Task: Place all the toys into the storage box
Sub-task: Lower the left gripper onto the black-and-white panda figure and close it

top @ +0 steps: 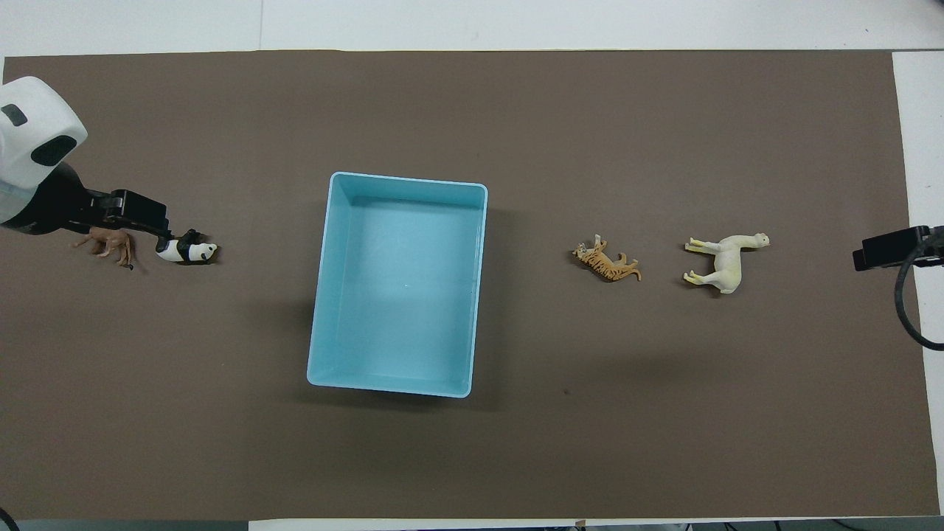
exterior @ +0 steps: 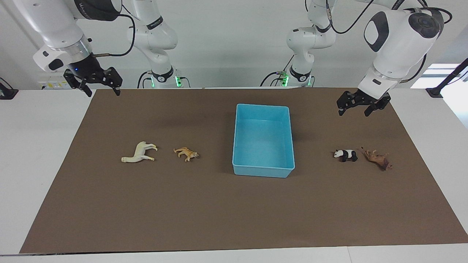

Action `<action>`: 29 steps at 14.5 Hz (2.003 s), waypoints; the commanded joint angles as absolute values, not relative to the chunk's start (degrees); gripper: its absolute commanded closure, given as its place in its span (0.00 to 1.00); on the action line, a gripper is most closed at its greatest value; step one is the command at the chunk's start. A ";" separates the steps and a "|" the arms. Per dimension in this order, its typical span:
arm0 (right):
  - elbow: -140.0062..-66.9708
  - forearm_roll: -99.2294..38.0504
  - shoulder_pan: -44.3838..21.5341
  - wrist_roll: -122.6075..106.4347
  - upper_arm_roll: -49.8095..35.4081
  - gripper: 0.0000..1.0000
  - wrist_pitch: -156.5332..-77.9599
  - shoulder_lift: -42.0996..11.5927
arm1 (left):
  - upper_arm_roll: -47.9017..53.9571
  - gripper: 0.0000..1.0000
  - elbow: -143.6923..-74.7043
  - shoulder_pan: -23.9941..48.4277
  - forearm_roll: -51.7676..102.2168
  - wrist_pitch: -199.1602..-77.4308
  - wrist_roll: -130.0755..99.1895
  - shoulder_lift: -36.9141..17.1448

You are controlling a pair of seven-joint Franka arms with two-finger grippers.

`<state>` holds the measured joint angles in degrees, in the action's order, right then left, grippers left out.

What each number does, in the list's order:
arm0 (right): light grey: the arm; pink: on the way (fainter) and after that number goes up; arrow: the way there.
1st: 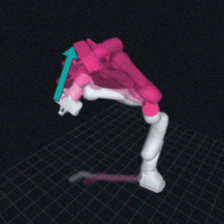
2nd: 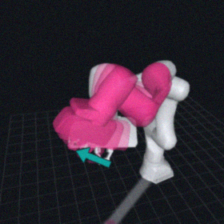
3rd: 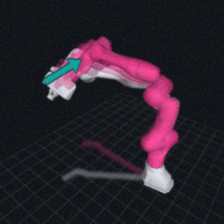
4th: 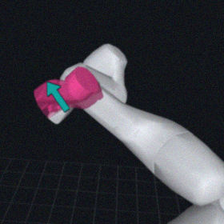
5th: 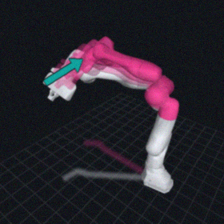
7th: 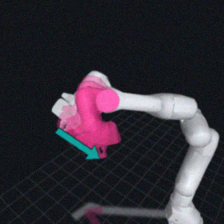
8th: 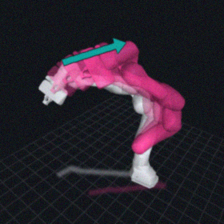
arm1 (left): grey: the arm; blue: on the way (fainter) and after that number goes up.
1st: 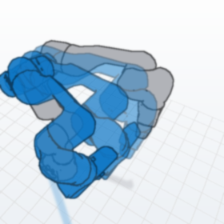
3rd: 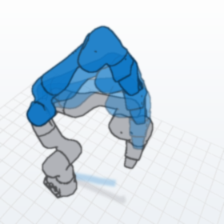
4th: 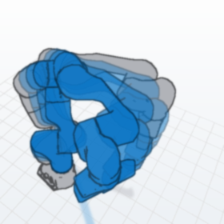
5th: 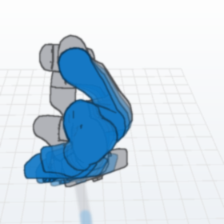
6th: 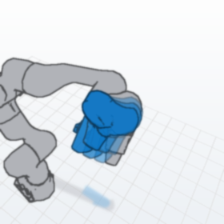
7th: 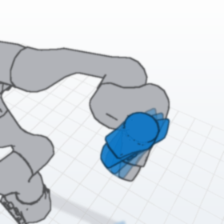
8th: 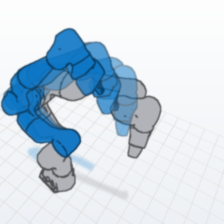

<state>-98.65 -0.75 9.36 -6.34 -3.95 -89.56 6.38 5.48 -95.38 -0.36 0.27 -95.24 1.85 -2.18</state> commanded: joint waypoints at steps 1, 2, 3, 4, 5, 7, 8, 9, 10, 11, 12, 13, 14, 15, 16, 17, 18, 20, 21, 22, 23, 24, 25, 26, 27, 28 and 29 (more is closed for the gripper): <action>-98.96 0.09 9.93 -7.21 -4.22 0.00 -88.95 6.94 | 5.45 0.00 -97.56 -0.70 0.79 -96.85 2.46 -0.79; -98.96 0.09 9.93 -7.21 -4.22 0.00 -88.95 6.94 | 5.45 0.00 -97.99 -0.88 0.79 -97.55 2.72 -0.70; -98.96 0.09 9.93 -7.21 -4.22 0.00 -88.95 6.94 | 5.45 0.00 -98.87 -0.97 0.79 -99.56 2.55 -0.36; -98.96 0.09 9.93 -7.21 -4.22 0.00 -88.95 6.94 | 5.45 0.00 -99.75 -0.97 0.88 -101.58 2.37 -0.09; -98.96 0.09 9.93 -7.21 -4.22 0.00 -88.95 6.94 | 5.45 0.00 -101.67 -0.88 1.05 -103.86 0.89 0.26; -98.96 0.09 9.93 -7.21 -4.22 0.00 -88.95 6.94 | 5.36 0.00 -106.41 -0.88 1.05 -108.70 -5.68 2.19; -98.96 0.09 9.93 -7.21 -4.22 0.00 -88.95 6.94 | 5.36 0.00 -107.83 -0.97 0.97 -110.29 -8.24 2.72; -98.96 0.09 9.93 -7.21 -4.31 0.00 -88.95 6.94 | 5.36 0.00 -107.93 -1.84 0.97 -111.26 -9.13 1.68; -98.96 0.09 9.93 -7.21 -4.22 0.00 -88.95 6.94 | 5.27 0.00 -107.93 -2.37 0.97 -112.23 -9.49 -0.07; -98.96 0.09 9.93 -7.21 -4.22 0.00 -88.95 6.94 | 5.27 0.00 -108.80 -2.63 0.97 -114.24 -9.75 -1.13; -98.96 0.09 9.93 -7.21 -4.22 0.00 -88.95 6.94 | 5.27 0.00 -111.59 -4.81 0.97 -118.09 -9.84 -0.97; -98.96 0.09 9.93 -7.21 -4.22 0.00 -88.95 6.94 | 5.36 0.00 -114.23 -7.62 0.97 -122.48 -9.84 -0.53; -98.96 0.09 9.93 -7.21 -4.22 0.00 -88.95 6.94 | 5.36 0.00 -116.17 -8.69 0.97 -125.39 -10.02 -0.53; -98.96 0.09 9.93 -7.21 -4.22 0.00 -88.95 6.94 | 5.19 0.00 -116.63 -8.53 0.97 -126.46 -12.11 -1.31; -98.96 0.09 9.93 -7.21 -4.22 0.00 -88.95 6.94 | 5.10 0.00 -116.54 -8.96 0.53 -126.82 -17.52 -2.36; -98.96 0.09 9.93 -7.21 -4.22 0.00 -88.95 6.94 | 5.01 0.00 -116.37 -9.57 -0.26 -127.35 -22.54 -3.77; -98.96 0.09 9.93 -7.21 -4.22 0.00 -88.95 6.94 | 5.01 0.00 -116.54 -10.97 -0.52 -127.09 -25.28 -3.95; -98.97 -0.09 9.50 -7.73 -4.31 0.00 -88.86 6.94 | 5.01 0.00 -116.63 -12.04 -1.40 -127.44 -35.00 -5.09; -99.05 0.00 9.41 -7.65 -4.39 0.00 -88.86 6.94 | 5.01 0.00 -116.63 -11.95 -2.89 -128.14 -42.55 -6.75; -99.49 0.00 9.32 -7.39 -4.31 0.00 -89.29 7.12 | 5.10 0.00 -116.89 -11.95 -3.51 -130.23 -50.72 -7.55; -100.19 0.00 9.14 -6.95 -4.39 0.00 -89.99 7.38 | 5.01 0.00 -118.20 -12.04 -3.52 -132.60 -56.63 -7.73; -101.15 0.00 9.14 -6.60 -4.66 0.00 -92.35 7.30 | 5.10 0.00 -118.91 -12.04 -3.52 -133.84 -61.39 -7.73; -102.29 0.00 9.05 -5.72 -4.83 0.00 -94.11 7.29 | 5.10 0.00 -119.26 -12.04 -3.52 -134.29 -65.79 -8.00; -103.44 0.00 8.97 -4.84 -4.92 0.00 -95.87 6.95 | 5.10 0.00 -119.27 -12.04 -3.52 -135.78 -70.79 -8.43; -104.84 0.00 7.40 -3.53 -4.92 0.00 -98.59 6.07 | 5.10 0.00 -119.35 -11.95 -3.52 -136.84 -75.10 -9.57; -106.51 0.00 6.51 -2.21 -4.92 0.00 -101.83 4.59 | 5.10 0.00 -119.36 -11.78 -3.52 -137.02 -77.50 -10.28; -107.57 0.00 6.33 -2.02 -4.92 0.00 -104.30 3.18 | 5.10 0.00 -119.36 -11.17 -3.52 -137.11 -80.48 -11.07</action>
